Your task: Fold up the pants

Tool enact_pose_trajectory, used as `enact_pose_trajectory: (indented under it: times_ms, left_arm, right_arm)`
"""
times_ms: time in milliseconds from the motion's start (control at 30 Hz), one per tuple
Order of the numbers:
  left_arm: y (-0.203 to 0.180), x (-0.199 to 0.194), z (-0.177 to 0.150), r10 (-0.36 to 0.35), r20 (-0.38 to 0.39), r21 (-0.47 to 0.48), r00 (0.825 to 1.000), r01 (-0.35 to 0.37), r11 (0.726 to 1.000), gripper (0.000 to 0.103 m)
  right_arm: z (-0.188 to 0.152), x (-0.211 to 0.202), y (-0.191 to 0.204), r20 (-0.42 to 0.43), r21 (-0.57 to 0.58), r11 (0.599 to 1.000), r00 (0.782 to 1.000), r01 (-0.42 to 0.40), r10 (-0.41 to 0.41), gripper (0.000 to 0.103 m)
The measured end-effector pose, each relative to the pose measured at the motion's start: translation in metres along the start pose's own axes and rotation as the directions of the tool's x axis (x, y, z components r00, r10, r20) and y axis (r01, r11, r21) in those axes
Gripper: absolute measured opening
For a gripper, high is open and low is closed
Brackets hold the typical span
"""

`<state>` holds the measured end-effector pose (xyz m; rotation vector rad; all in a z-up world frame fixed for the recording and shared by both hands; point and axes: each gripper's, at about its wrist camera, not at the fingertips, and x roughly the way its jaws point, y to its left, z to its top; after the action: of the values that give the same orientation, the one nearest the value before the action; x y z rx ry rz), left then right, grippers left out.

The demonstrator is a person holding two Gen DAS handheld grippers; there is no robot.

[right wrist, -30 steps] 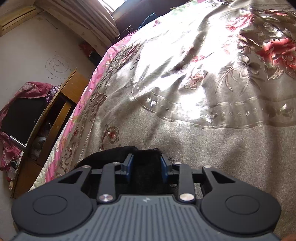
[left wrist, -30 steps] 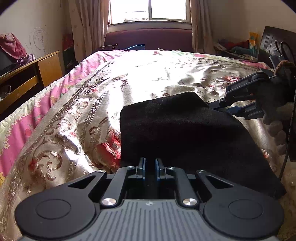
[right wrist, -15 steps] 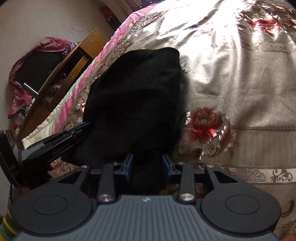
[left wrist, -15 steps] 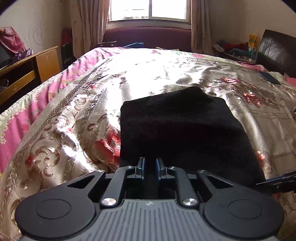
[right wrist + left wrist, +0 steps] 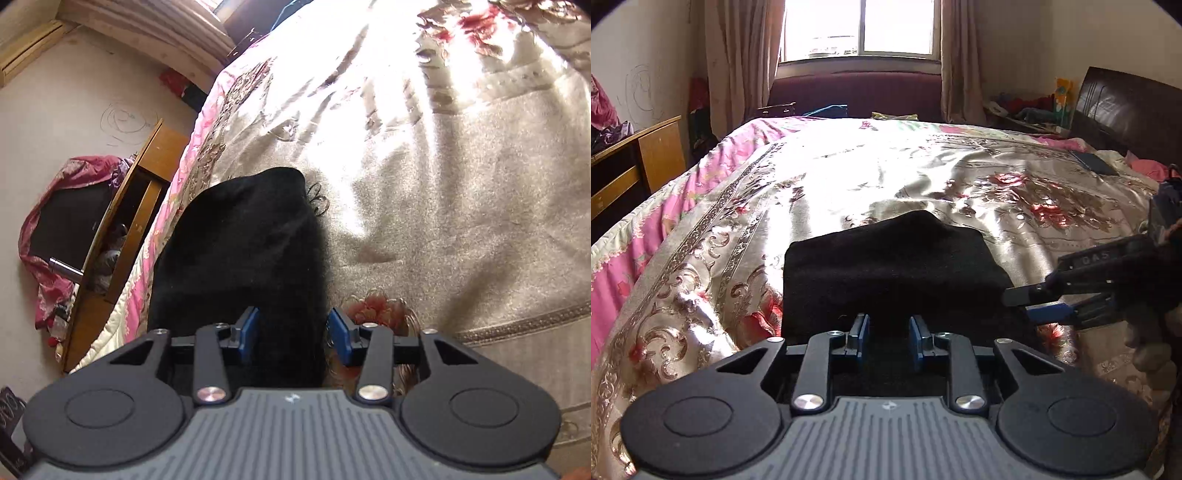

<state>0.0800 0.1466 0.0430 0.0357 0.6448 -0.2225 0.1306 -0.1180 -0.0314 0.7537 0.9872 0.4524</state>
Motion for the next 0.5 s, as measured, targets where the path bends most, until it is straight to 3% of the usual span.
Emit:
enact_pose_trajectory:
  times_ms: [167,300,500]
  left_arm:
    - [-0.003,0.026,-0.006,0.004,-0.097,0.030,0.995,-0.001,1.000,0.040]
    - [-0.001,0.027,-0.010,-0.007,-0.095,0.018,0.995,0.008,1.000,0.041]
    - [0.000,0.026,-0.011,-0.009,-0.092,0.010,0.996,0.010,1.000,0.041]
  right_arm:
    - [0.013,0.024,0.012,-0.017,-0.025,1.000,1.000,0.000,0.000,0.045]
    - [0.018,0.033,0.012,-0.022,-0.006,1.000,1.000,0.016,-0.016,0.041]
    - [0.009,0.025,0.021,-0.024,-0.041,0.999,0.999,0.033,-0.034,0.044]
